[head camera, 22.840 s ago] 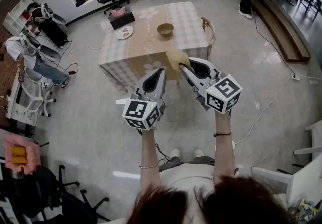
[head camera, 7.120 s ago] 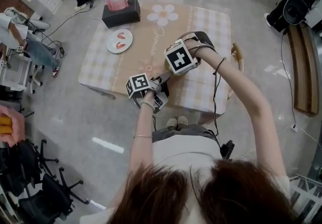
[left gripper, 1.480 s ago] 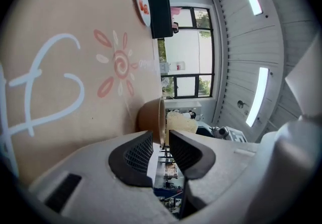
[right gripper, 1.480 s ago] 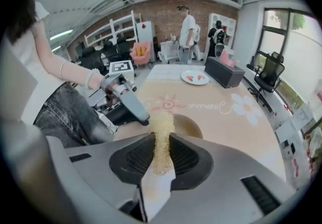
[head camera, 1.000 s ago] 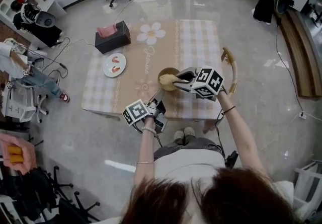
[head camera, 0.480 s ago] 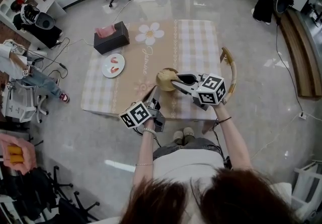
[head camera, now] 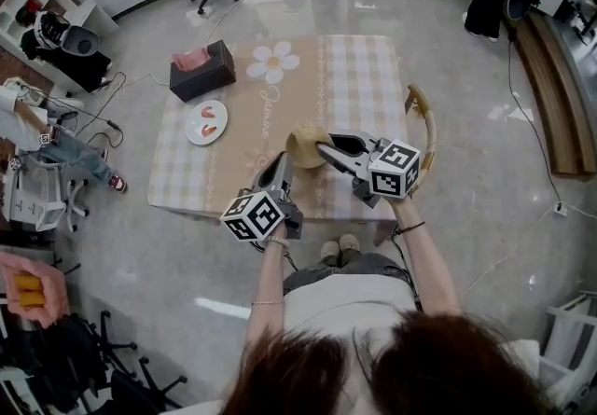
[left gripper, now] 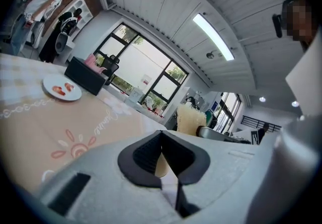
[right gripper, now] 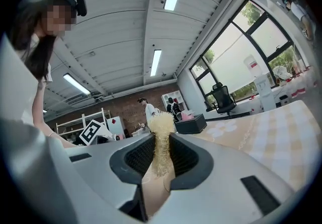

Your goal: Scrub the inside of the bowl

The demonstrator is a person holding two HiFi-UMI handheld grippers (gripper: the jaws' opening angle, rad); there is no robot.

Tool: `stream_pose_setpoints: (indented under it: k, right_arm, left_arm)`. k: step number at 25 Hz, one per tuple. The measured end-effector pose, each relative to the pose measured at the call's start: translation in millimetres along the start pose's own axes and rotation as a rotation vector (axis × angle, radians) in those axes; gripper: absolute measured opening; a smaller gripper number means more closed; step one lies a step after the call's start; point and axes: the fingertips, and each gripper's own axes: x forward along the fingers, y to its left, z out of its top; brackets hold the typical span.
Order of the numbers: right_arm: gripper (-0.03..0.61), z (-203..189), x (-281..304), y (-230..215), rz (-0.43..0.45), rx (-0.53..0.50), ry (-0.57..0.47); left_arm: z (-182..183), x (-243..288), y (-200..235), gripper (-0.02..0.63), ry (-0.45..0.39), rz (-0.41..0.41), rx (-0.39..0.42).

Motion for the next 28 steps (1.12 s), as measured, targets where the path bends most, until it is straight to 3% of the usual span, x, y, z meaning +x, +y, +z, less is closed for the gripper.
stream_pose_setpoints:
  k: [12,28]
  right_arm:
    - [0.078,2,-2,-3,-0.023,-0.010,-0.009]
    - [0.078,10,1,-5,-0.021,-0.021,-0.035]
  left_arm:
    - [10,5,-8,0.011,0.003,0.012,0.173]
    - [23,6,-12,0.011,-0.032,0.008,0.250]
